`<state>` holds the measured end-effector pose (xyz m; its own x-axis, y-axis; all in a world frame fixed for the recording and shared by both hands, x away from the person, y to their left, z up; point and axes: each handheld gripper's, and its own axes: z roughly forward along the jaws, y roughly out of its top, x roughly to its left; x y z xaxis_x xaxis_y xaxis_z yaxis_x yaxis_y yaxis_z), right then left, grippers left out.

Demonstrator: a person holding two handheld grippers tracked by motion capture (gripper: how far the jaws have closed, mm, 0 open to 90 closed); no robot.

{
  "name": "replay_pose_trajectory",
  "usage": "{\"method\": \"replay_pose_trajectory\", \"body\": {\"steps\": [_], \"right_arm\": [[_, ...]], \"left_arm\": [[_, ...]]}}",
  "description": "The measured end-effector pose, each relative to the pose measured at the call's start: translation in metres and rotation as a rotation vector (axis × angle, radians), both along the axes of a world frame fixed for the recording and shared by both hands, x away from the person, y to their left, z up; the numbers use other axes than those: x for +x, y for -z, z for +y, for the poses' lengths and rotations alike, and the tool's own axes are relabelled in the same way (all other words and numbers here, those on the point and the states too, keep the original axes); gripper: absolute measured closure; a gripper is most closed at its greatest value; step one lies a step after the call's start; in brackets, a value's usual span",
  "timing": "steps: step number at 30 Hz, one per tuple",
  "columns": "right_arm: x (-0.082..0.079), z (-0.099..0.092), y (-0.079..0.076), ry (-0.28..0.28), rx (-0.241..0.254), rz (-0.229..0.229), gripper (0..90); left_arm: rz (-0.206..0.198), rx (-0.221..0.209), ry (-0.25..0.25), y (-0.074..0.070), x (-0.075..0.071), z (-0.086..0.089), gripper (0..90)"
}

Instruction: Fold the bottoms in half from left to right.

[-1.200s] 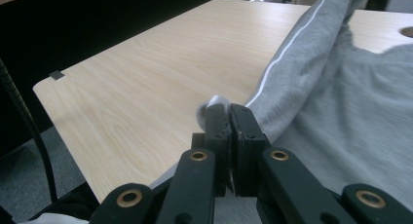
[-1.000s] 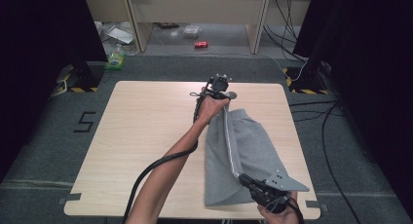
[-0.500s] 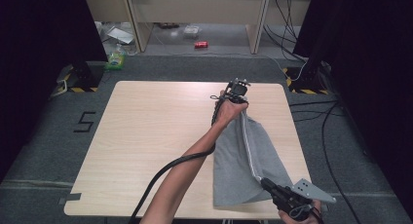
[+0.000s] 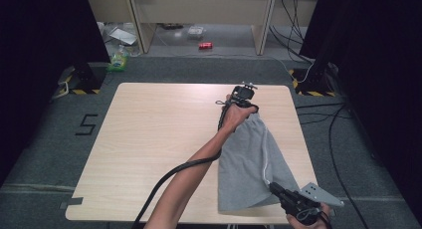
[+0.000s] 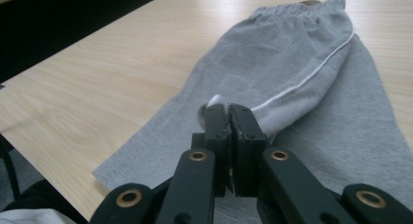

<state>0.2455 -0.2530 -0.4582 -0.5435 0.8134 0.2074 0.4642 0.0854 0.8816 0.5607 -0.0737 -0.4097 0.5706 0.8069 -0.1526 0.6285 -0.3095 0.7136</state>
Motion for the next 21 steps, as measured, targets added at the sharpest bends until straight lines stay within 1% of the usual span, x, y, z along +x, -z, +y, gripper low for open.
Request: {"method": "replay_pose_trajectory", "body": {"steps": [1,3,4,5,6,7,8,9,10,11,12,13,14,15,17,20,21], "right_arm": [[0.000,-0.001,0.001,0.003,-0.002,0.003,87.0],[-0.001,-0.002,0.001,0.010,-0.011,0.007,87.0],[-0.001,-0.002,0.001,0.010,-0.011,0.007,87.0],[-0.002,-0.007,0.003,0.020,-0.023,0.009,87.0],[-0.002,-0.007,0.003,0.020,-0.023,0.009,87.0],[-0.003,-0.012,0.006,0.038,-0.035,0.014,87.0],[-0.003,-0.012,0.006,0.038,-0.035,0.014,87.0],[-0.003,-0.018,0.008,0.056,-0.045,0.025,87.0],[-0.004,-0.020,0.009,0.062,-0.045,0.031,87.0],[-0.003,-0.024,0.010,0.076,-0.053,0.032,87.0],[-0.003,-0.024,0.010,0.076,-0.053,0.032,87.0],[-0.002,-0.030,0.011,0.089,-0.054,0.039,87.0],[-0.003,-0.032,0.012,0.092,-0.055,0.043,87.0],[-0.003,-0.034,0.012,0.096,-0.056,0.049,87.0],[-0.004,-0.038,0.014,0.101,-0.057,0.058,87.1],[-0.005,-0.038,0.016,0.102,-0.075,0.063,87.0],[-0.005,-0.038,0.016,0.102,-0.075,0.063,87.0]], "left_arm": [[0.000,0.001,0.001,-0.001,0.000,0.002,62.0],[-0.004,0.019,0.002,-0.002,-0.001,0.008,61.3],[-0.004,0.019,0.002,-0.002,-0.001,0.008,60.8],[-0.003,0.032,0.007,-0.002,-0.002,0.013,60.2],[-0.003,0.032,0.007,-0.002,-0.002,0.013,59.8],[-0.007,0.039,0.009,-0.003,-0.003,0.020,59.2],[-0.007,0.039,0.009,-0.003,-0.003,0.020,58.8],[-0.010,0.052,0.010,-0.002,-0.005,0.028,58.3],[-0.010,0.052,0.010,-0.002,-0.005,0.028,58.0],[-0.007,0.058,0.009,0.002,-0.007,0.036,57.7],[-0.007,0.058,0.009,0.002,-0.007,0.036,57.2],[-0.004,0.054,0.002,0.006,-0.008,0.044,57.1],[0.000,0.056,-0.001,0.008,-0.008,0.048,57.0],[0.000,0.056,-0.001,0.008,-0.008,0.048,56.8],[0.010,0.063,-0.014,0.013,-0.008,0.061,56.4],[0.014,0.058,-0.023,0.016,-0.008,0.070,56.1],[0.014,0.058,-0.023,0.016,-0.008,0.070,56.0]]}}
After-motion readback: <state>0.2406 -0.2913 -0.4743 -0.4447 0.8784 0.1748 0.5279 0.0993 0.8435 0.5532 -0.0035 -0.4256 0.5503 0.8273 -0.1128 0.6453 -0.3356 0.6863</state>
